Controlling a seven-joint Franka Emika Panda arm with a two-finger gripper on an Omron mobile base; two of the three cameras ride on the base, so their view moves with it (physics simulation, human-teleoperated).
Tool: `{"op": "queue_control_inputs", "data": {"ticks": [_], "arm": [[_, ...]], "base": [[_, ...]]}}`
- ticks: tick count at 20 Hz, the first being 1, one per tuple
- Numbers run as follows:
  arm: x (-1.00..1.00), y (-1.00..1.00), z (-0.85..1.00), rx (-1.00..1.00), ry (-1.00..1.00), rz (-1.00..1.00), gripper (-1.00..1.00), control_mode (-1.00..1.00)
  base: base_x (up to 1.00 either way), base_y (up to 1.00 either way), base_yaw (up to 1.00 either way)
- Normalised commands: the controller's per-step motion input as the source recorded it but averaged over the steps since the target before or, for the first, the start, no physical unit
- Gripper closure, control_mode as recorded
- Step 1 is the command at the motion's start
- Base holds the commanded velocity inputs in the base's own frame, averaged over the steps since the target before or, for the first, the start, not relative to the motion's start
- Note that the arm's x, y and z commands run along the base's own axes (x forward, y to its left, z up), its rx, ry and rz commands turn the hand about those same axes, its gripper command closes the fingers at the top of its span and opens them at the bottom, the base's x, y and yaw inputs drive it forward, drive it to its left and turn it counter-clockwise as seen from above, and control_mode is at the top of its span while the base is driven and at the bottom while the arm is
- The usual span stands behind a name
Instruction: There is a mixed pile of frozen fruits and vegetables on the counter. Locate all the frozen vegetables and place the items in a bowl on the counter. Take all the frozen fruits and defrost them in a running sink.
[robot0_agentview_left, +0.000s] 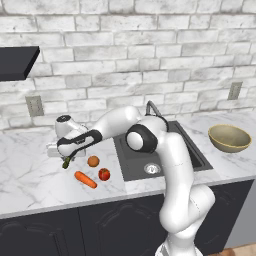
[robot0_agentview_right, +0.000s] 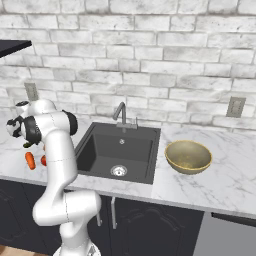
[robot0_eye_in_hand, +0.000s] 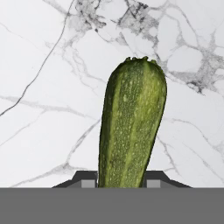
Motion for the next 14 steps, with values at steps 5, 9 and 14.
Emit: {"op": "queue_control_inputs", "data": {"ticks": [5, 9, 14], "arm": [[0.00, 0.00, 0.00, 0.00, 0.00, 0.00, 1.00, -1.00], [0.00, 0.00, 0.00, 0.00, 0.00, 0.00, 1.00, -1.00], [-0.08, -0.02, 0.07, 0.00, -0.03, 0.00, 1.00, -1.00]], "base": [[0.00, 0.00, 0.00], [0.00, 0.00, 0.00], [0.00, 0.00, 0.00]]}}
